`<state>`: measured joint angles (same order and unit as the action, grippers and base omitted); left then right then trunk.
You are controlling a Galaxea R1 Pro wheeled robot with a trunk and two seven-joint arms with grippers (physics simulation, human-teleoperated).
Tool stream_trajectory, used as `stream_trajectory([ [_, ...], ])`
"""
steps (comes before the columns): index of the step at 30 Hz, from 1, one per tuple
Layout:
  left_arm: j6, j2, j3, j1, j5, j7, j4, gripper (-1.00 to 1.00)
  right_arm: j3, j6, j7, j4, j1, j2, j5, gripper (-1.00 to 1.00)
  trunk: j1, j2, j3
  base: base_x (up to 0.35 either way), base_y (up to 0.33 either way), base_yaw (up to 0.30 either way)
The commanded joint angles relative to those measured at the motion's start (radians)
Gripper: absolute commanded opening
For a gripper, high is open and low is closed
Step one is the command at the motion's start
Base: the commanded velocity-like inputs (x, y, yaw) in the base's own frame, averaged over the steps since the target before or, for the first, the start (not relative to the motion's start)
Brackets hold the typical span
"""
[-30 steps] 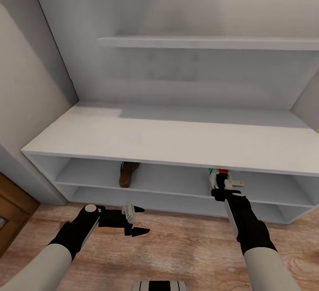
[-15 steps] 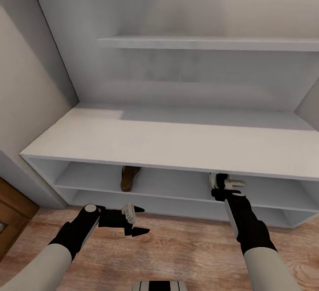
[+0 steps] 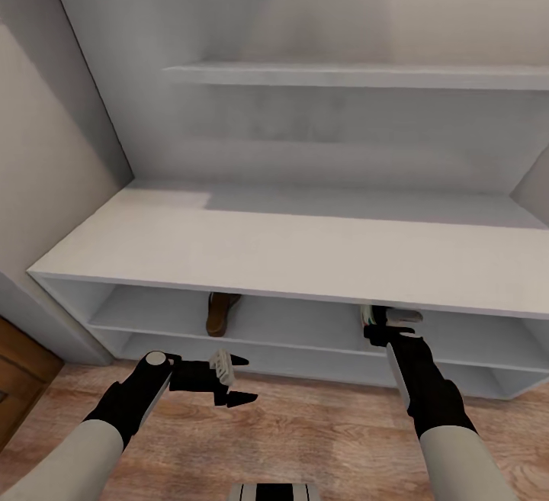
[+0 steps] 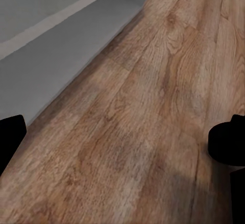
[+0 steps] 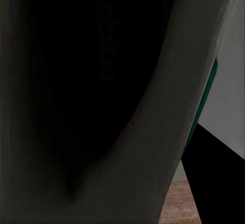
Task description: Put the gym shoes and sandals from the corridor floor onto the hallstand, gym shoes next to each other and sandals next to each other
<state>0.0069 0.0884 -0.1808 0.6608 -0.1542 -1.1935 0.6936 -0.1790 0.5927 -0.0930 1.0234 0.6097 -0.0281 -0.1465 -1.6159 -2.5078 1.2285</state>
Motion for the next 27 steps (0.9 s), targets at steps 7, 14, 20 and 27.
stream_trajectory([
  [7, 0.001, 0.001, -0.002, 0.0, -0.002, -0.002, 0.002, 1.0, -0.002, 0.006, 0.003, 0.001, 0.0, -0.001, -0.01, 1.0, 0.0, 0.0, 0.001, 0.007, 0.0, 0.0],
  [14, 0.001, 0.001, -0.002, 0.0, -0.002, -0.002, 0.001, 1.0, -0.002, 0.006, 0.004, 0.001, 0.0, -0.001, -0.01, 1.0, 0.0, 0.0, 0.001, 0.0, 0.0, 0.0],
  [20, 0.001, 0.001, -0.002, 0.0, -0.002, -0.001, 0.001, 1.0, -0.002, 0.006, 0.004, 0.001, 0.0, -0.001, -0.01, 1.0, 0.0, 0.0, 0.001, 0.0, 0.0, 0.0],
  [27, 0.0, 0.0, -0.002, 0.0, -0.003, -0.001, 0.001, 1.0, -0.002, 0.006, 0.004, 0.001, 0.0, -0.001, -0.01, 1.0, 0.0, 0.0, 0.001, -0.007, 0.0, 0.0],
])
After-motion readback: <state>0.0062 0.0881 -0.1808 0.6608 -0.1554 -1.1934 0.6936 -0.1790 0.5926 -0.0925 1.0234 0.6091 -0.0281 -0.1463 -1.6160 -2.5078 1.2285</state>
